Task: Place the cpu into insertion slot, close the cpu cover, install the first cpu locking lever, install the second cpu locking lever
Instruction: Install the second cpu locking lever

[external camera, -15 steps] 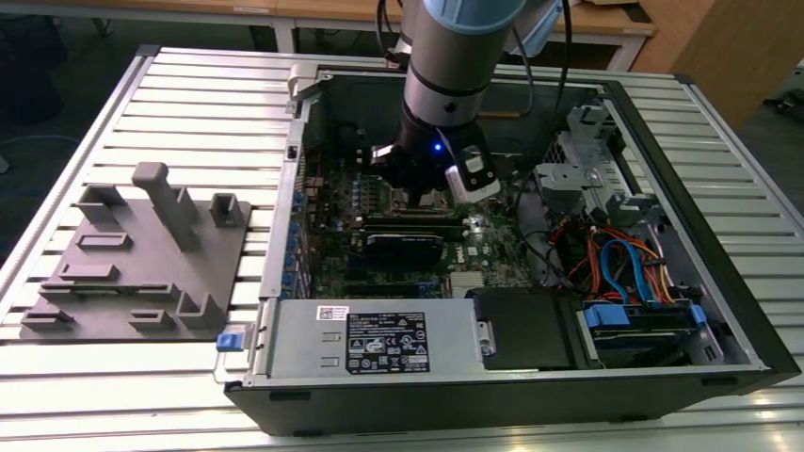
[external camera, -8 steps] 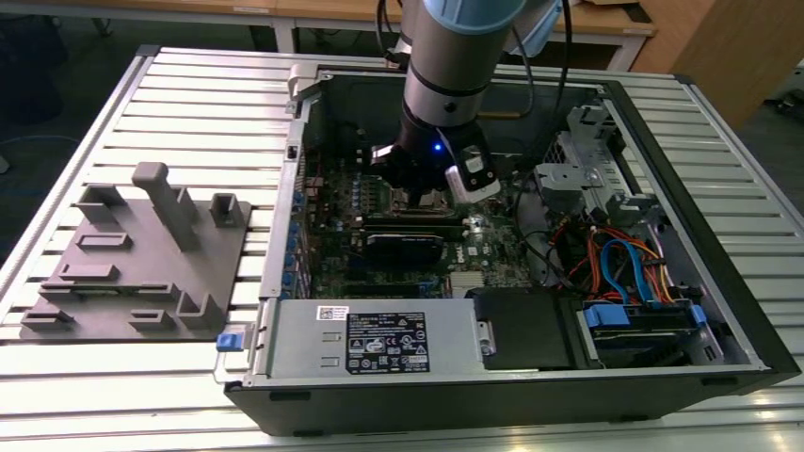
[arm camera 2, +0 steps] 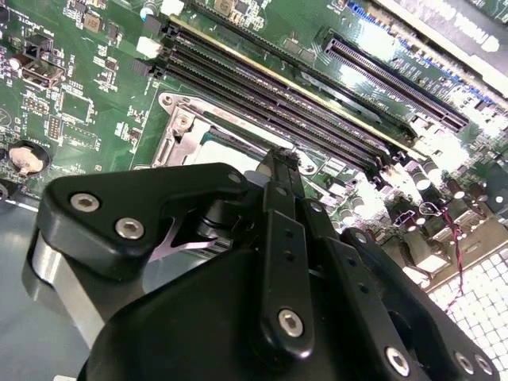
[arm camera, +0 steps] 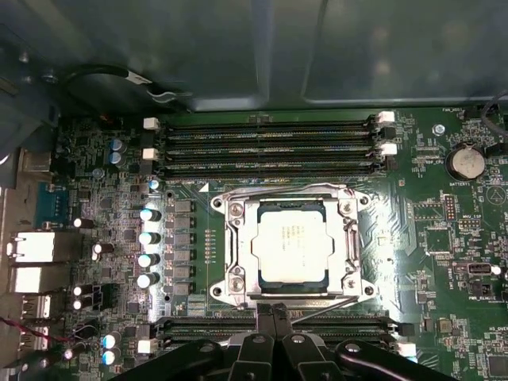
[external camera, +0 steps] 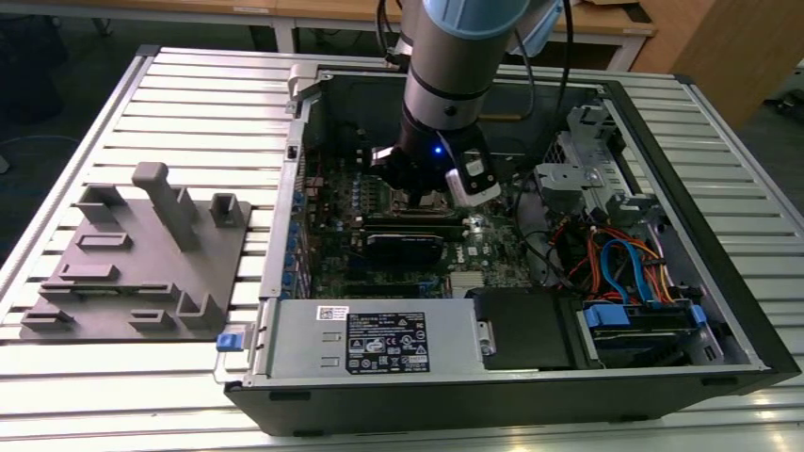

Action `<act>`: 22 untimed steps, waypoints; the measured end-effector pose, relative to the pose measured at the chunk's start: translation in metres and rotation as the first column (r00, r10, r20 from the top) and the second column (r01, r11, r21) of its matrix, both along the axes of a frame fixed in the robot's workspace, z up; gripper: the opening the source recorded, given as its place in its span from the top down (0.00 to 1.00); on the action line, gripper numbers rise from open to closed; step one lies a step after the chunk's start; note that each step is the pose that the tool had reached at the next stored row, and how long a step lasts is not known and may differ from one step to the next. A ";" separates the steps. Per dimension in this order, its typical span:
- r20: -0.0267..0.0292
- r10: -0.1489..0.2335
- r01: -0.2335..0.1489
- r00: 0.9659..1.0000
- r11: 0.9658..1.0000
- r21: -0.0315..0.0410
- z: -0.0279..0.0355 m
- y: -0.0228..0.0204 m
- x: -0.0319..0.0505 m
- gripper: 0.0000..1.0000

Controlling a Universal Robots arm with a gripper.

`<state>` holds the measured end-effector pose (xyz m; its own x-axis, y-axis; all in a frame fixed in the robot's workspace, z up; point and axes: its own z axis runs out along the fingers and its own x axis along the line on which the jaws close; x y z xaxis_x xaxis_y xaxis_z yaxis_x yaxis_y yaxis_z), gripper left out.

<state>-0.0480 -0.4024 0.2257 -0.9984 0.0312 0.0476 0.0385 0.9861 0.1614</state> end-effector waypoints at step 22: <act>0.000 0.000 0.000 1.000 0.999 0.053 -0.0034 -0.0127 -0.0172 0.90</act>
